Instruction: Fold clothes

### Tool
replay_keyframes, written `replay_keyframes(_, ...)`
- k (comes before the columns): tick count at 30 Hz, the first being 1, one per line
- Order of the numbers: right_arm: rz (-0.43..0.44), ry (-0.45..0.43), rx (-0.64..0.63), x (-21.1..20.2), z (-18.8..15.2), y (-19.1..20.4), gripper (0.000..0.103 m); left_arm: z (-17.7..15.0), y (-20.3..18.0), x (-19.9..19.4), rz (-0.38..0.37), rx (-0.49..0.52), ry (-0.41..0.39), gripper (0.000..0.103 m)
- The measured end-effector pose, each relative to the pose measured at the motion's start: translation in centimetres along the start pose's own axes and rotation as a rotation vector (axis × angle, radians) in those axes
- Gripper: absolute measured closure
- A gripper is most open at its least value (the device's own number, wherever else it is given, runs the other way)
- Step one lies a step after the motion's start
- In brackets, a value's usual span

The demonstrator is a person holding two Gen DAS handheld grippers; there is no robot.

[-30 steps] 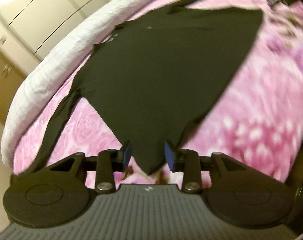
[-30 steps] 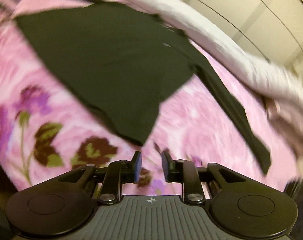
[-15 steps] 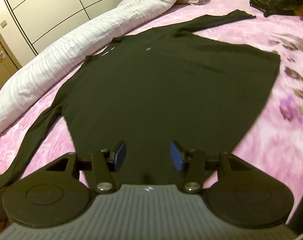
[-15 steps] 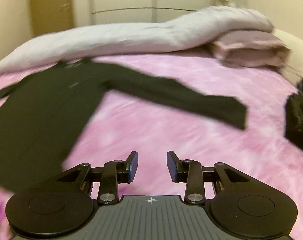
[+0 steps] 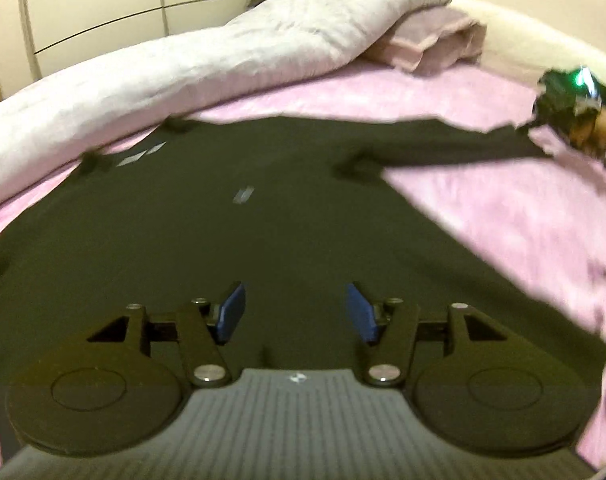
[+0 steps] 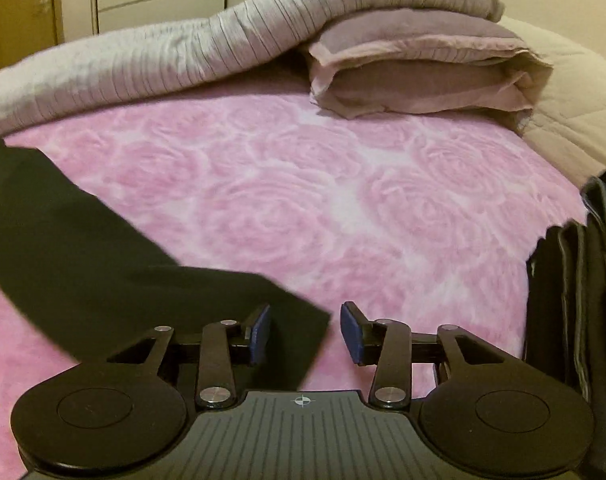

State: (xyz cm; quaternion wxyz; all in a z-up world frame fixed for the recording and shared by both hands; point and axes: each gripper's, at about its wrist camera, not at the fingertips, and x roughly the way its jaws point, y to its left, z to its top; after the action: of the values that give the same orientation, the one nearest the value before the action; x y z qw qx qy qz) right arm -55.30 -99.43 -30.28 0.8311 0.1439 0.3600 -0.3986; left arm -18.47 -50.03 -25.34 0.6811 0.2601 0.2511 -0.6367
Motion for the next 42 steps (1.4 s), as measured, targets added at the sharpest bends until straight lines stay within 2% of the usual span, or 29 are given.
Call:
replay_keyframes(1, 0.024, 0.005, 0.026, 0.7, 0.1, -0.8, 0.058, 1.0, -0.3, 0.9, -0.009, 0.007, -0.009, 0.049)
replay_keyframes(4, 0.175, 0.026, 0.143, 1.9, -0.2, -3.0, 0.060, 3.1, -1.3, 3.0, -0.037, 0.028, -0.028, 0.049)
replay_keyframes(6, 0.207, 0.033, 0.169, 1.6, -0.4, -3.6, 0.096, 4.0, -2.1, 3.9, -0.055, 0.042, -0.037, 0.049)
replay_keyframes(8, 0.196, 0.025, 0.138, 1.1, -0.4, -3.8, 0.098, 4.3, -2.9, 4.3, -0.063, 0.057, -0.037, 0.049)
replay_keyframes(12, 0.011, -0.094, 0.054, -0.6, 0.0, -2.9, 0.099, 3.6, -3.8, 4.5, -0.074, 0.073, -0.015, 0.049)
replay_keyframes(14, -0.040, -0.116, 0.028, -0.7, 0.0, -1.9, 0.098, 2.9, -3.6, 3.6, -0.065, 0.076, -0.003, 0.049)
replay_keyframes(16, -0.079, -0.078, 0.006, -0.3, 0.0, -1.0, 0.090, 2.2, -3.4, 2.8, -0.055, 0.079, 0.008, 0.049)
replay_keyframes(18, -0.183, -0.069, -0.007, -0.9, -0.1, -0.3, 0.066, 1.5, -3.3, 2.0, -0.045, 0.081, 0.020, 0.049)
replay_keyframes(19, -0.210, -0.092, 0.002, -1.4, -0.1, 0.0, 0.064, 1.1, -3.1, 1.6, -0.039, 0.081, 0.025, 0.049)
replay_keyframes(21, -0.179, -0.140, 0.031, -3.2, -0.4, 0.6, 0.063, 0.4, -2.6, 0.5, -0.025, 0.067, 0.028, 0.049)
replay_keyframes(23, -0.092, -0.168, -0.020, -4.8, -1.0, 1.8, 0.063, -0.3, -2.0, -0.4, -0.016, 0.050, 0.033, 0.048)
replay_keyframes(25, -0.016, -0.158, -0.193, -5.6, -2.0, 4.3, 0.063, -1.1, -1.5, -1.1, -0.010, 0.034, 0.044, 0.047)
replay_keyframes(27, 0.008, -0.090, -0.412, -5.5, -3.7, 6.8, 0.064, -1.9, -1.2, -1.4, -0.008, 0.017, 0.056, 0.047)
replay_keyframes(29, -0.052, -0.040, -0.596, -4.7, -5.2, 8.6, 0.064, -2.4, -0.8, -1.3, -0.008, -0.002, 0.068, 0.047)
replay_keyframes(31, -0.112, -0.023, -0.686, -3.7, -5.9, 9.2, 0.064, -2.8, -0.6, -1.2, -0.005, -0.020, 0.075, 0.047)
replay_keyframes(32, -0.141, -0.024, -0.710, -3.3, -6.1, 9.3, 0.064, -2.8, -0.5, -1.2, -0.006, -0.024, 0.075, 0.047)
replay_keyframes(34, -0.159, -0.005, -0.746, -3.1, -6.2, 9.5, 0.102, -2.7, -0.6, -1.2, -0.005, -0.014, 0.072, 0.047)
replay_keyframes(37, -0.162, 0.024, -0.776, -4.3, -6.2, 9.4, 0.103, -2.3, -0.8, -1.6, -0.004, 0.002, 0.061, 0.047)
replay_keyframes(42, -0.103, 0.051, -0.696, -6.0, -7.1, 8.7, 0.102, -2.4, -0.3, -2.3, -0.003, -0.028, 0.045, 0.046)
